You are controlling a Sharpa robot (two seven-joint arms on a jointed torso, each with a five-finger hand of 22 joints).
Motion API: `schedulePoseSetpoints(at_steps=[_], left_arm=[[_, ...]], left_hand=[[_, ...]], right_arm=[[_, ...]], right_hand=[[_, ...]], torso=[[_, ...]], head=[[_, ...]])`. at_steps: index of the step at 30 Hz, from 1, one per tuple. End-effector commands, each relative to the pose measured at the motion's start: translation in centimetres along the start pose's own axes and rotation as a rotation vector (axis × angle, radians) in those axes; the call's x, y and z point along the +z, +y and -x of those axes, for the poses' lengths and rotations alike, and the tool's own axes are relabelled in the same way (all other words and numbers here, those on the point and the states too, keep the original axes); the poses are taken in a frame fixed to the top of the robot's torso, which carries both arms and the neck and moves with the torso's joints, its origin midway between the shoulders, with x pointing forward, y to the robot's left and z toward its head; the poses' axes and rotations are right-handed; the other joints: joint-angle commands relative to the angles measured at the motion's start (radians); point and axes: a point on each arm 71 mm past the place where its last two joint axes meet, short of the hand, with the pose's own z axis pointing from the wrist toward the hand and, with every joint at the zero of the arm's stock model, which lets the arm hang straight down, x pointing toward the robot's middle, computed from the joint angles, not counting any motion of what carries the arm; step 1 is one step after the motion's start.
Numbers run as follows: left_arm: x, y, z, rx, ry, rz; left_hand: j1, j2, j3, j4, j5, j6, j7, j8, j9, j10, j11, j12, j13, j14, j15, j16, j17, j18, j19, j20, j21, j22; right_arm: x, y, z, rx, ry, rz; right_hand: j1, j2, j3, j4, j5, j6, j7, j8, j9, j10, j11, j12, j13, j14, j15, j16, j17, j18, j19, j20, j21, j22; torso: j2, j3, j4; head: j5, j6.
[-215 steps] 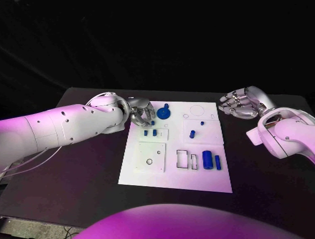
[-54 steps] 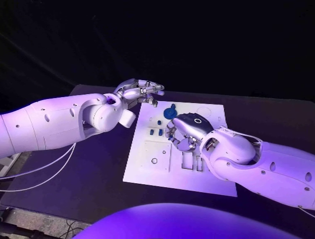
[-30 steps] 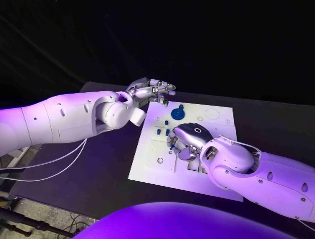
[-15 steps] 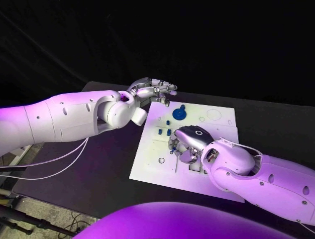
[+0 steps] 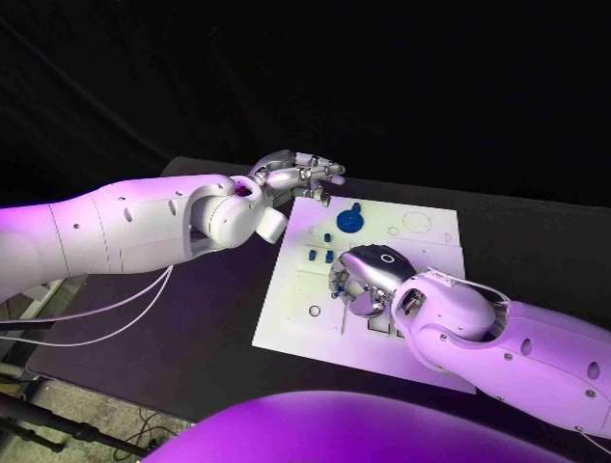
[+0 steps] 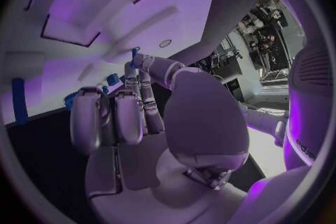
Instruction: Assemble the parts on the task board
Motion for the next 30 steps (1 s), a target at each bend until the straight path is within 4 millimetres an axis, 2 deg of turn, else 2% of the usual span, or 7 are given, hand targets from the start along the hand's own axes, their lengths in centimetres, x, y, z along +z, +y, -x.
schedulePoseSetpoints(at_steps=[1, 14, 26, 30], left_arm=[[0.04, -0.14, -0.21, -0.002, 0.017, -0.006], [0.02, -0.19, -0.23, 0.0, 0.018, -0.006], [0.0, -0.22, -0.2, 0.001, 0.018, -0.006], [0.01, -0.22, -0.2, 0.001, 0.017, -0.005]], left_hand=[[0.013, 0.0, -0.005, 0.001, 0.002, -0.01, 0.002, 0.001, -0.001, -0.008, 0.0, -0.001, 0.002, -0.008, 0.001, -0.005, -0.001, 0.01, 0.008, 0.002, -0.006, -0.001], [0.013, 0.0, -0.006, 0.001, 0.003, -0.011, 0.002, 0.001, -0.002, -0.009, 0.0, -0.001, 0.002, -0.008, 0.001, -0.005, -0.001, 0.01, 0.008, 0.002, -0.007, -0.001], [0.013, 0.0, -0.006, 0.001, 0.003, -0.011, 0.002, 0.001, -0.002, -0.009, 0.0, -0.001, 0.002, -0.008, 0.001, -0.005, -0.001, 0.01, 0.008, 0.002, -0.007, -0.001], [0.013, 0.0, -0.006, 0.001, 0.003, -0.011, 0.002, 0.001, -0.002, -0.009, 0.0, -0.001, 0.002, -0.008, 0.001, -0.005, -0.001, 0.01, 0.008, 0.002, -0.007, -0.001]], right_arm=[[0.07, 0.12, -0.18, -0.009, 0.014, 0.011], [0.31, 0.25, -0.54, -0.006, 0.017, 0.011], [0.4, 0.5, -0.78, -0.009, 0.04, 0.017], [0.47, 0.48, -0.95, -0.011, 0.059, 0.016]], right_hand=[[0.0, 0.01, 0.005, 0.002, 0.005, 0.0, 0.002, 0.001, 0.001, 0.057, -0.048, 0.008, 0.107, 0.053, -0.005, 0.003, 0.0, -0.019, 0.006, -0.003, 0.005, 0.197], [0.0, 0.01, 0.005, 0.002, 0.005, 0.0, 0.002, 0.001, 0.001, 0.057, -0.048, 0.008, 0.107, 0.053, -0.005, 0.003, 0.0, -0.019, 0.006, -0.003, 0.005, 0.197], [-0.001, 0.01, 0.006, 0.002, 0.008, -0.001, 0.002, 0.001, 0.002, 0.056, -0.047, 0.007, 0.11, 0.053, -0.005, 0.004, 0.0, -0.019, 0.007, -0.003, 0.007, 0.198], [-0.022, 0.006, -0.004, 0.01, 0.011, -0.02, 0.011, -0.011, 0.004, 0.031, -0.039, -0.012, 0.114, 0.051, 0.002, 0.003, -0.007, -0.017, 0.0, 0.002, -0.004, 0.194]], torso=[[0.0, 0.0002, -0.0002], [0.0, -0.0005, 0.0011], [-0.001, -0.001, -0.0005], [-0.001, -0.0008, -0.0004]], head=[[0.002, 0.0], [0.003, 0.0], [0.005, 0.0], [0.004, 0.0]])
